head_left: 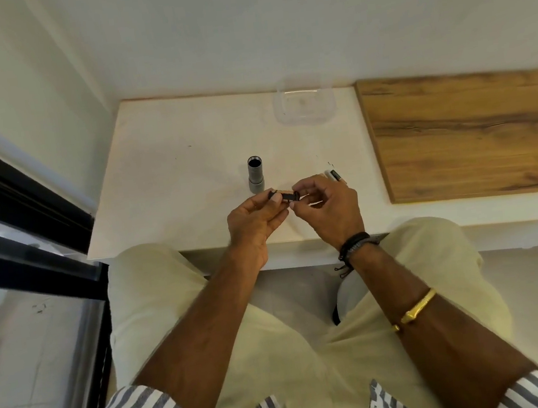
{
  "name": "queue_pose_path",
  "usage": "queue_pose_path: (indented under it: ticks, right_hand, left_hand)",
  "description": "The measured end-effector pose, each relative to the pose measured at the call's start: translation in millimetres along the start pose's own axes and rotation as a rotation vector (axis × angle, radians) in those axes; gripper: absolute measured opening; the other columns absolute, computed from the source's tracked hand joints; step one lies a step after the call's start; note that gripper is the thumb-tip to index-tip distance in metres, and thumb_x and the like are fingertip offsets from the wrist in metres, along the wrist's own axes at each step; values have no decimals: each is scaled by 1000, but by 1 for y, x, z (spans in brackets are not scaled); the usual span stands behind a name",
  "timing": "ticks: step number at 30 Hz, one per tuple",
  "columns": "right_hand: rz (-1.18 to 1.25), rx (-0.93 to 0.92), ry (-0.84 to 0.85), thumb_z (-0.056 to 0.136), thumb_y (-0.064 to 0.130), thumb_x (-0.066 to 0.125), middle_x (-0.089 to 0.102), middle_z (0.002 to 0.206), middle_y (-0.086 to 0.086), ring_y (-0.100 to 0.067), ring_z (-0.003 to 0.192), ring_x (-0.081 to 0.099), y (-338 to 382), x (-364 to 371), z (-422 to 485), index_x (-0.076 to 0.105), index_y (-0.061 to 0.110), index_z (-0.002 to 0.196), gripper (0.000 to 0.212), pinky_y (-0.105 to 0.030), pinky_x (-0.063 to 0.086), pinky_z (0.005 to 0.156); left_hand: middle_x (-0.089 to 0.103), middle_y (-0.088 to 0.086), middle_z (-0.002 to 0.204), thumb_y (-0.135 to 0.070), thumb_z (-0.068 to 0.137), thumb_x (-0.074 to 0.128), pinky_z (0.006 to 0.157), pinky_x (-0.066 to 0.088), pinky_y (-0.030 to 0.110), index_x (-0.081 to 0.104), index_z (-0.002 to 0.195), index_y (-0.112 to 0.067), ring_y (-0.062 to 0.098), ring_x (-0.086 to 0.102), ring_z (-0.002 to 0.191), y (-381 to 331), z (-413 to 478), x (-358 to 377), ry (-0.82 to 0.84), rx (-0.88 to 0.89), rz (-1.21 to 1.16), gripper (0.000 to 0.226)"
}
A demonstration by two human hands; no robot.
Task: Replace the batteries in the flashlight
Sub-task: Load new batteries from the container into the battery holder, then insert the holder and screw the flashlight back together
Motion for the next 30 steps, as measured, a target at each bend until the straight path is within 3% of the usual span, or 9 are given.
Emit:
queue_pose_path:
  ticks: [9,12,15,17,19,21,24,27,30]
  right_hand:
    - [233,15,-214,84,12,80,75,83,14,1,76,72,-2,-1,-1,78,13,97,14,-11,56,72]
    - [359,86,-252,84,11,80,78,83,3,-10,76,74,-8,-4,3,80,11,98,13,-24,61,74]
    - [584,187,-259,84,4,79,78,89,-15,-27,81,76,-14,-7,5,78,4,98,14,-40,64,78]
    - [730,251,-242,84,1,78,77,93,-20,-31,83,75,-16,-7,5,77,0,100,16,-41,64,78]
    - [838,308,-224,85,0,78,77,94,-20,-30,82,75,-18,-7,5,75,-2,101,17,-37,63,77]
    - [944,365,-200,86,1,76,76,94,-18,-27,81,75,-18,-5,5,75,0,100,14,-34,63,76]
    - [1073,445,-154,88,1,74,75,97,-18,-26,82,76,-20,-3,3,75,4,98,10,-33,63,77]
    - [1142,484,-122,88,2,73,73,100,-18,-26,84,76,-20,-2,3,74,5,98,10,-31,62,75]
    - [1135,490,-110,88,2,72,73,101,-19,-26,85,76,-20,-2,2,73,4,99,11,-31,62,75]
  left_hand:
    - [77,18,91,-14,83,79,76,62,37,72,99,0,30,75,87,-11,-3,3,17,103,102,22]
    - [77,15,87,-17,85,78,72,62,35,74,98,0,29,76,84,-19,-3,4,15,204,171,22]
    - [77,8,79,-23,84,78,67,63,36,75,91,-7,23,75,71,-31,0,-1,-147,376,273,18]
    - [74,1,77,-29,82,79,63,61,34,71,88,-12,17,70,66,-41,3,-6,-304,540,426,19]
    - [70,-3,90,-32,80,80,66,57,26,65,99,-16,10,65,76,-48,6,-7,-368,657,583,29]
    - [64,-1,115,-30,82,79,76,54,21,59,123,-19,9,61,96,-49,17,-7,-323,668,702,47]
    - [53,1,141,-26,89,71,100,46,32,45,143,-21,16,51,124,-42,34,-6,-185,588,822,61]
    - [54,2,140,-26,94,65,104,39,28,47,141,-19,11,48,124,-37,39,-1,-101,592,909,51]
    - [63,3,122,-22,96,62,96,46,29,58,127,-15,11,55,109,-39,37,3,-94,645,973,33]
Point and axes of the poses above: each hand's wrist, its own z-axis towards the middle knuckle, its own x-axis out of the palm, y = z × x, the point moved 4 cm from there along z, towards the middle knuckle
